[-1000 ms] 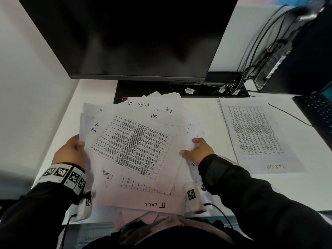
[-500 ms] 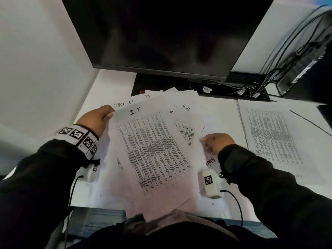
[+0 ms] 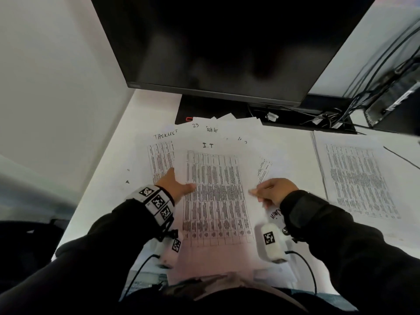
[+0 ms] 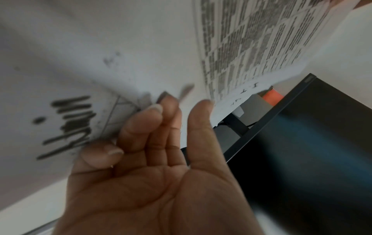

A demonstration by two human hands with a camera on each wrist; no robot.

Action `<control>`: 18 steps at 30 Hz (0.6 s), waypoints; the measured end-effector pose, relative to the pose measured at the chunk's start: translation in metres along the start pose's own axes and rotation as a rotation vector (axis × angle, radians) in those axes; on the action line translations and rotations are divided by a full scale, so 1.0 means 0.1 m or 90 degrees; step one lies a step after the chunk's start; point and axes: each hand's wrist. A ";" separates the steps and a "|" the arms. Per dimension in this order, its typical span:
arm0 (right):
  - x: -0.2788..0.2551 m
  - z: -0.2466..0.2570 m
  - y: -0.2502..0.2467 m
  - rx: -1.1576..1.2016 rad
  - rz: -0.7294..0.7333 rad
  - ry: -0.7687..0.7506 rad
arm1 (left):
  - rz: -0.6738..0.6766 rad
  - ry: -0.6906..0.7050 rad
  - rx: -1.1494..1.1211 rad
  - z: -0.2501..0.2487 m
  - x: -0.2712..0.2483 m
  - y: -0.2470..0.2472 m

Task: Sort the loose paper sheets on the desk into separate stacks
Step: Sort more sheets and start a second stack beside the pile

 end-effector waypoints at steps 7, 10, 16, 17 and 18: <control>0.02 -0.01 0.02 -0.043 -0.046 -0.001 | -0.079 0.071 -0.047 -0.08 -0.08 -0.01; -0.01 -0.04 -0.05 0.005 -0.073 0.004 | -0.098 0.089 -0.125 -0.04 -0.02 -0.04; -0.04 -0.16 -0.20 0.076 -0.097 0.056 | -0.117 0.112 -0.164 -0.04 0.02 0.03; -0.06 -0.16 -0.22 0.098 -0.100 0.065 | -0.128 0.101 -0.150 -0.06 0.00 0.04; -0.07 -0.17 -0.23 0.110 -0.101 0.077 | -0.139 0.087 -0.131 -0.07 -0.01 0.05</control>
Point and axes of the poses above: each hand's wrist, its own x-axis towards the middle knuckle, its own y-axis out of the palm, z = x × y, and after that the axes turned 12 degrees about x, right-handed
